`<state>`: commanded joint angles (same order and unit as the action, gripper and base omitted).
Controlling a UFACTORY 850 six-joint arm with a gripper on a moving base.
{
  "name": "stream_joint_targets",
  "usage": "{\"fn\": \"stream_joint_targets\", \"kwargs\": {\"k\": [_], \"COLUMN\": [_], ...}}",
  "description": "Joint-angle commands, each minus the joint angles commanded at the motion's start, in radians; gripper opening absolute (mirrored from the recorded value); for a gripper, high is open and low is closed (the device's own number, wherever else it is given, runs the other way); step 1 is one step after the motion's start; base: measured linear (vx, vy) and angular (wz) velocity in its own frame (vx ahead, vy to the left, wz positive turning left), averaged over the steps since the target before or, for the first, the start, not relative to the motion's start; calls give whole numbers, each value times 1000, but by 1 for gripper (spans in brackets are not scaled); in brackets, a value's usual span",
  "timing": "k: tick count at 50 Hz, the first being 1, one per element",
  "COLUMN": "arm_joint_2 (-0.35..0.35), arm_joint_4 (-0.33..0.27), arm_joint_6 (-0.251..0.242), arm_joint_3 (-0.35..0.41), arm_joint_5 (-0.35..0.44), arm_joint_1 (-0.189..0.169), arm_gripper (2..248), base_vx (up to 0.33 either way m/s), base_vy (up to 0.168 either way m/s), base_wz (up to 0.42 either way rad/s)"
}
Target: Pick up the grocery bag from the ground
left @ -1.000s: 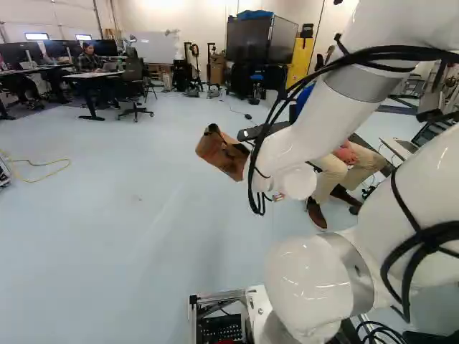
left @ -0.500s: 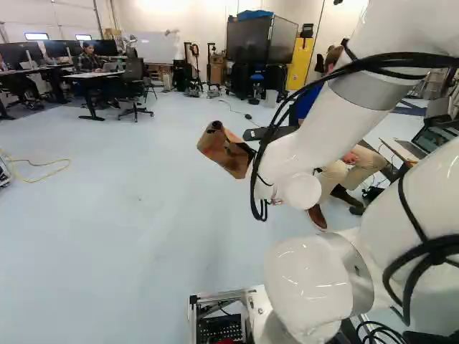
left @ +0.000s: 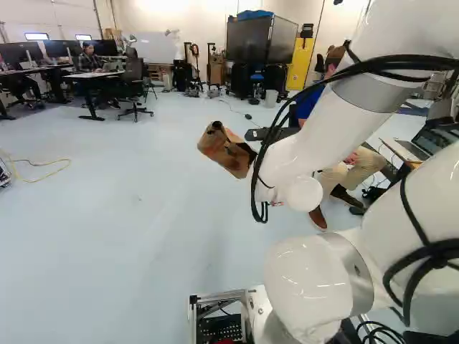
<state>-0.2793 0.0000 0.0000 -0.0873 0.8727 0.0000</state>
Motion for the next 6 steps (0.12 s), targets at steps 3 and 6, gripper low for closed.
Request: {"fn": "stream_joint_targets", "kwargs": {"k": [3, 6], "arm_joint_2": [0, 0], "arm_joint_4": [0, 0], "arm_joint_6": [0, 0], "arm_joint_3": [0, 0], "arm_joint_5": [0, 0], "arm_joint_1": [0, 0], "arm_gripper": [28, 28], "base_vx": [0, 0], "base_vy": [0, 0], "base_wz": [0, 0]}}
